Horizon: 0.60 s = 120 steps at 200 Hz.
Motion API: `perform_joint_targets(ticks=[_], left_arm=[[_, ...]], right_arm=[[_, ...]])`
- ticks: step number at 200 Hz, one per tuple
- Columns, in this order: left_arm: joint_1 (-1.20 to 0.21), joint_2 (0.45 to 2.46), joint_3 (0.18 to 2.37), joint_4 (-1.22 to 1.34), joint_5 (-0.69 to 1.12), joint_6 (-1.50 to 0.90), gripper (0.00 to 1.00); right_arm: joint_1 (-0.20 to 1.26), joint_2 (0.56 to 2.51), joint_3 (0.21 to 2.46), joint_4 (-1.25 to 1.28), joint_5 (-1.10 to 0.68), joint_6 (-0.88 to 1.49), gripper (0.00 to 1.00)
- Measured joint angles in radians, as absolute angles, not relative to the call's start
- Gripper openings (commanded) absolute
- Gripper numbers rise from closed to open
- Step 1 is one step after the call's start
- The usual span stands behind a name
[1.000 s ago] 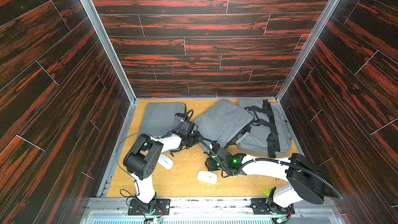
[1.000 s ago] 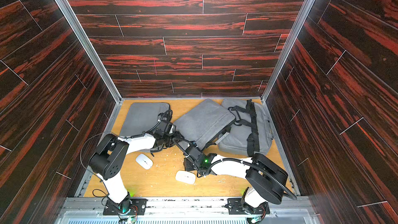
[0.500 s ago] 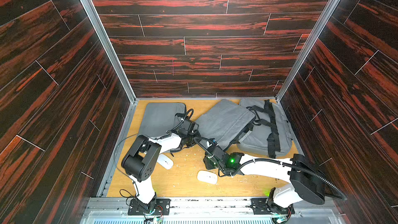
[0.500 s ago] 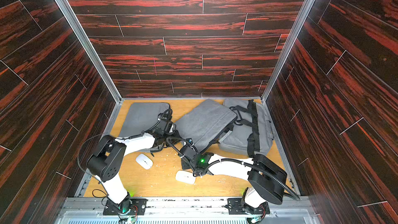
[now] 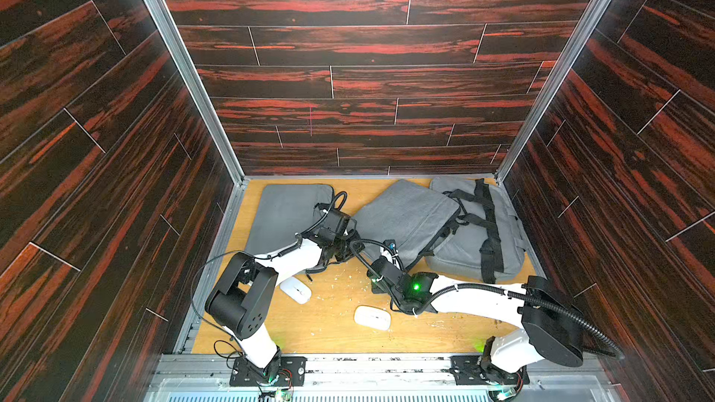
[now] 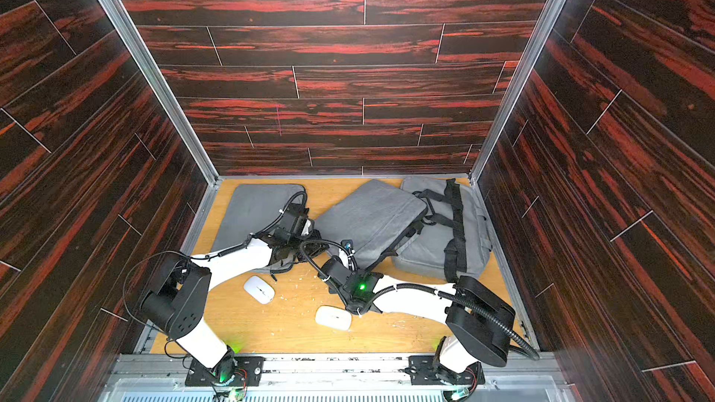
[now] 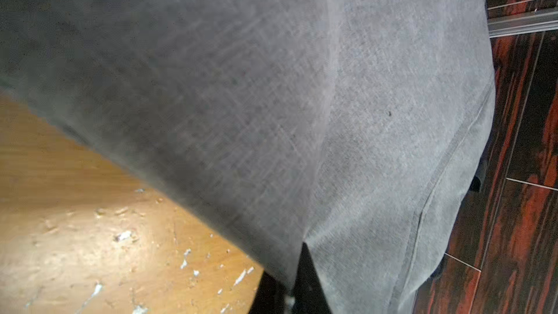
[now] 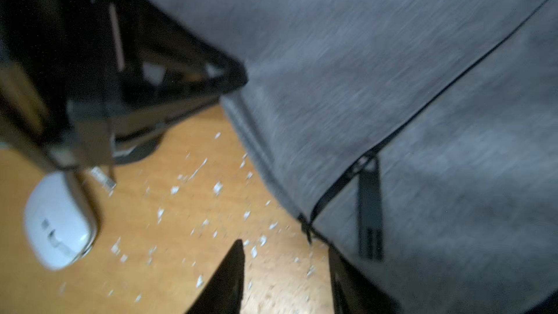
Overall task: Put the mouse into the laptop bag
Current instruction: Unzip the zipper on the zippered laptop bag.
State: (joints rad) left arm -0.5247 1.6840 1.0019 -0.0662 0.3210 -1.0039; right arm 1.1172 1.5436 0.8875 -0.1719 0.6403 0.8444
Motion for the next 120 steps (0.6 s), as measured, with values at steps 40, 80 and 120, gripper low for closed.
perform_joint_targets(ticks=[40, 80, 120], left_arm=[[-0.535, 1.678, 1.017, -0.075, 0.322, -1.020, 0.00], [-0.535, 1.671, 1.018, -0.074, 0.329, -1.038, 0.00], [-0.536, 1.662, 1.018, -0.067, 0.345, -1.053, 0.00]], right_arm=[[1.118, 1.544, 0.894, -0.191, 0.724, 0.853, 0.29], [1.119, 1.544, 0.902, -0.226, 0.770, 0.862, 0.13], [1.115, 1.544, 0.909, -0.250, 0.789, 0.873, 0.06]])
